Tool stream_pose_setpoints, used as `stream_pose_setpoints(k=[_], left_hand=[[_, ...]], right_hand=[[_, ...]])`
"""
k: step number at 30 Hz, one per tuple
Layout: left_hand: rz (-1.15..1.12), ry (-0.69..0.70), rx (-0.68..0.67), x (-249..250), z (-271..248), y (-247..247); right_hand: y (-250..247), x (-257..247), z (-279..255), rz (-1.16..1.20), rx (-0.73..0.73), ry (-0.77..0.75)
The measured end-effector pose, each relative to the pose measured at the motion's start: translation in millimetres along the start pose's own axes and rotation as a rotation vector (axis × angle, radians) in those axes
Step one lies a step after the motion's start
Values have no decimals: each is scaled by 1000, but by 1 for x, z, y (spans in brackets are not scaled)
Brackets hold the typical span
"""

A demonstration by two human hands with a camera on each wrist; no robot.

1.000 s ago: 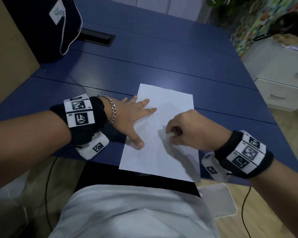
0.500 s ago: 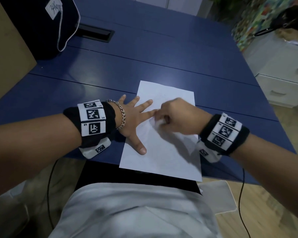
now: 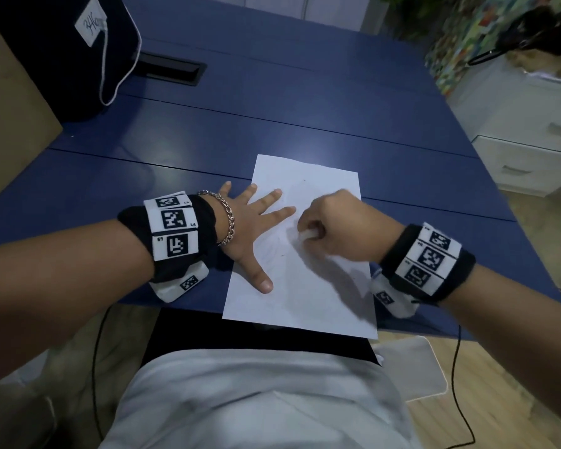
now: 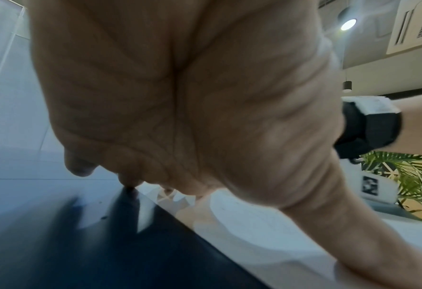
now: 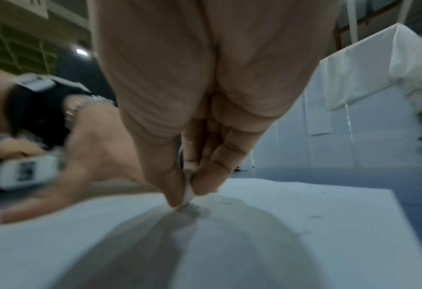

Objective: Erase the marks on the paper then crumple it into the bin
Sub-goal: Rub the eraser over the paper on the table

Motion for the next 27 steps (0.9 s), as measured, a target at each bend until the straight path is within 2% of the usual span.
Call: stream_pose_setpoints(k=[3,8,13,17,21,24,27], left_hand=[[6,-5,-2,0,0,0],[-11,-5,-3,0,2,1],[1,-4,-5,-1,3,2],[8,-1,-7,0,3,2],[16,-2,-11,-1,2,3],[29,21,1,2,1,2],[5,57,53,1,-1,-4]], right_hand=[[17,-16,-15,30,-168,-63],[-9,29,-8,1,20,97],[15,-1,-27,30,-120,-6],[-7,40,-34,55,106,140],[-8,45,-55,135,133,156],[-15,42,-70,208,214,144],[-12,33,-81,211,194,127]])
Point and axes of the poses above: each hand's wrist, its own z-axis towards the middle knuckle, its own y-axis out of the palm, x = y × z, the point moved 10 cm from there along z, towards the middle knuckle, and after that the axes turned 3 degrees about z, right-handed, at the moved point
